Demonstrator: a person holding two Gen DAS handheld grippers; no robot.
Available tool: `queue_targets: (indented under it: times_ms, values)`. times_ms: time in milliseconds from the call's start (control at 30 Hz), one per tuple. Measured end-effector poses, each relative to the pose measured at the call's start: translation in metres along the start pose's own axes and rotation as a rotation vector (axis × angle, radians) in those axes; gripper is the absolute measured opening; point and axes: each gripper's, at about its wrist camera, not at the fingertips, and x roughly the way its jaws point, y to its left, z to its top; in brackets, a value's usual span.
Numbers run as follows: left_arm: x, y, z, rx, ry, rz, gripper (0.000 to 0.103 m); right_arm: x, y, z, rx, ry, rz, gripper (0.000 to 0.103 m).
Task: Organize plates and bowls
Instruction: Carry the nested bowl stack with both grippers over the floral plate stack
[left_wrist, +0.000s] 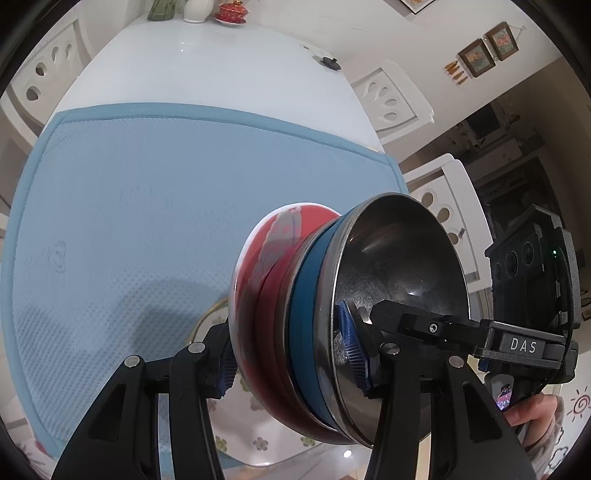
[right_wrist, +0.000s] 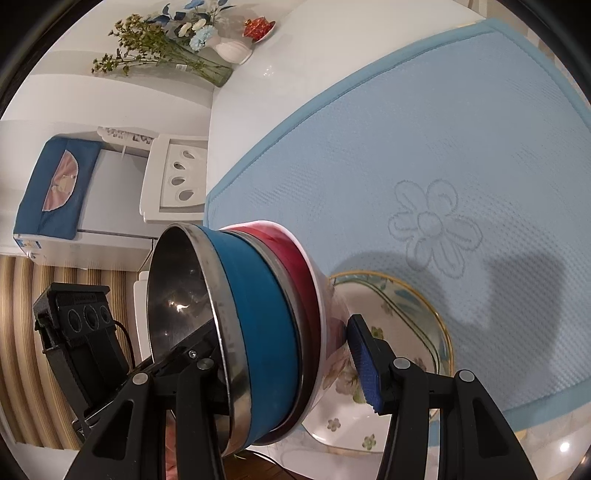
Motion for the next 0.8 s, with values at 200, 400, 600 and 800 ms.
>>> queue_targets:
  times_ms: [200,400,600,800]
  values:
    - [-0.003,-0.004,-0.013,-0.005,-0.014,-0.002,0.046,-0.002,0.0,-0.012,-0.003,-0.002,-0.007,0.05]
    - [0.002,-0.007,-0.021,-0.012,-0.01,-0.006,0.046,0.001,-0.002,-0.024,0.002,0.006,-0.021,0.05]
    - [0.01,-0.001,-0.033,-0.036,0.003,-0.006,0.046,0.012,-0.008,-0.033,0.019,0.029,-0.042,0.05]
    - [0.021,0.008,-0.045,-0.059,0.03,0.006,0.046,0.028,-0.016,-0.042,0.034,0.057,-0.057,0.05]
